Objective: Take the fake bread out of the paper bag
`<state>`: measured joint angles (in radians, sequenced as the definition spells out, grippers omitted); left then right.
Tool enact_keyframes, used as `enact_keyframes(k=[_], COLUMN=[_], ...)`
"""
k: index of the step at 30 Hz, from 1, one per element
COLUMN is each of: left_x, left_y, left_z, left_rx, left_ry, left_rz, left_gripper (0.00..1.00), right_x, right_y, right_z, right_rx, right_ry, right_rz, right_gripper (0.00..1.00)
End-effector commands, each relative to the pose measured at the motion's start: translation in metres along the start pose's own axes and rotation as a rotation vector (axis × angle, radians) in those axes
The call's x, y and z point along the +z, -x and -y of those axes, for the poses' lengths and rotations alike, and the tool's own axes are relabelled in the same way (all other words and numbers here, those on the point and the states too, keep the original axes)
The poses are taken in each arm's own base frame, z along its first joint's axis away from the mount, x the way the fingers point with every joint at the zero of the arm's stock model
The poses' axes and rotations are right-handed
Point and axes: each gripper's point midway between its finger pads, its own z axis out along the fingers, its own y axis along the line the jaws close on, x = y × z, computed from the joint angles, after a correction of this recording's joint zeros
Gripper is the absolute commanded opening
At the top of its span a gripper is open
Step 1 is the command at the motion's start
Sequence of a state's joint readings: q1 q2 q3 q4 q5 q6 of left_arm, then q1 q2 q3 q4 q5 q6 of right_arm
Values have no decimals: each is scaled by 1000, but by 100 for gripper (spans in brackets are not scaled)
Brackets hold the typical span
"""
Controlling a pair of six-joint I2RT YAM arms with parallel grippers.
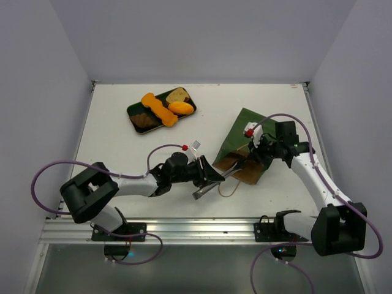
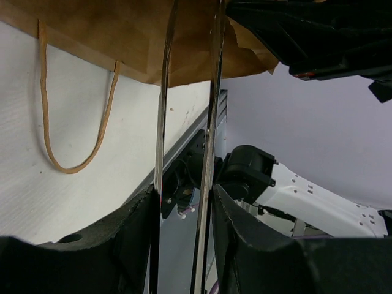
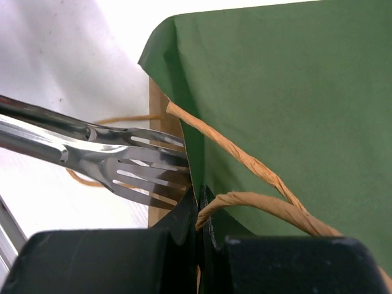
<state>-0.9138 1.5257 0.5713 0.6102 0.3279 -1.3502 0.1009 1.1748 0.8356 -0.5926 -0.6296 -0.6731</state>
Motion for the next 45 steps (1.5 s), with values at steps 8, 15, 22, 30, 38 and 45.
enact_keyframes(k=[8,15,22,30,38,45], left_x=[-5,10,39,61,85,100], left_y=[17,30,44,54,66,72], left_z=[0,-6,2,5,-6,-18], left_rx=[-42,-98,-138,-100,-62,-59], left_ry=[-27,-18,-52,-45,16,60], left_rz=[125,182,193,211,230,233], left_gripper=[43,43,43,44,46,47], right_x=[1,13,11,7,8,4], right_y=[17,10,34,69,73,73], right_z=[29,-37,-8,3,-9,-20], right_rx=[67,26,110,167,165,131], right_ry=[-213,178,10,-11,62,105], right_rz=[12,-14,48,129,154,175], right_gripper=[4,9,18,19,19,18])
